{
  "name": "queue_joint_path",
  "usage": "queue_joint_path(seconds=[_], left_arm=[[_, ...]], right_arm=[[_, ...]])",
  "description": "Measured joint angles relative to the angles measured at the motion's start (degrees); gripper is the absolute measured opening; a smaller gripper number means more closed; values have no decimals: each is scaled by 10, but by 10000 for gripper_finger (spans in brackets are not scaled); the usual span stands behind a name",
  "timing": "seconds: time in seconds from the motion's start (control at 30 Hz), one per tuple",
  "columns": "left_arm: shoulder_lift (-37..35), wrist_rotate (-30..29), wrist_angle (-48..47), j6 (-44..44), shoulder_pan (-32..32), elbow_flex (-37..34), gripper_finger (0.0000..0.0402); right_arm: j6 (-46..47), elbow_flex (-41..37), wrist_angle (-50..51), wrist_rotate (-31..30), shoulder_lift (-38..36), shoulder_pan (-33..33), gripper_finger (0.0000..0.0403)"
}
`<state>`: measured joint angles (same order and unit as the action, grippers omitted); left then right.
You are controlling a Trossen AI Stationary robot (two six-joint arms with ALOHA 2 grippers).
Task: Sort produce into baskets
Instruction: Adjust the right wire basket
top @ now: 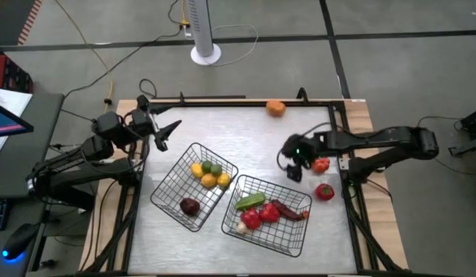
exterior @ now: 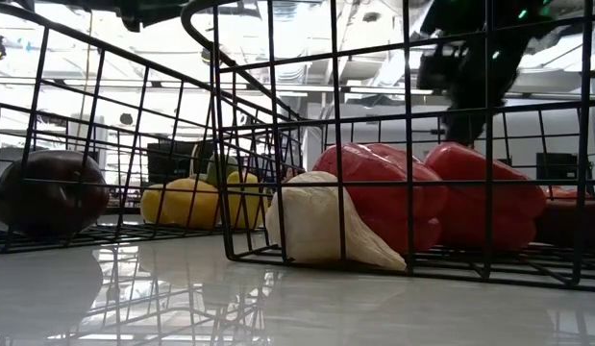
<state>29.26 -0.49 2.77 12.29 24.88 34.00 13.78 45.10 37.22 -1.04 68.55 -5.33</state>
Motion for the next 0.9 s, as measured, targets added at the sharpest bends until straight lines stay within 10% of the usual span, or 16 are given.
queue_joint_path(seconds=[0.3, 0.57, 0.9], left_arm=[[0, 0, 32, 32, 0, 0, 261], [0, 0, 60, 42, 0, 0, 261], [0, 2, 60, 26, 0, 0, 261]], right_arm=[[190, 19, 113, 46, 0, 160, 290], [326, 19, 139, -46, 0, 307, 290], [321, 19, -4, -112, 22, 329, 290]])
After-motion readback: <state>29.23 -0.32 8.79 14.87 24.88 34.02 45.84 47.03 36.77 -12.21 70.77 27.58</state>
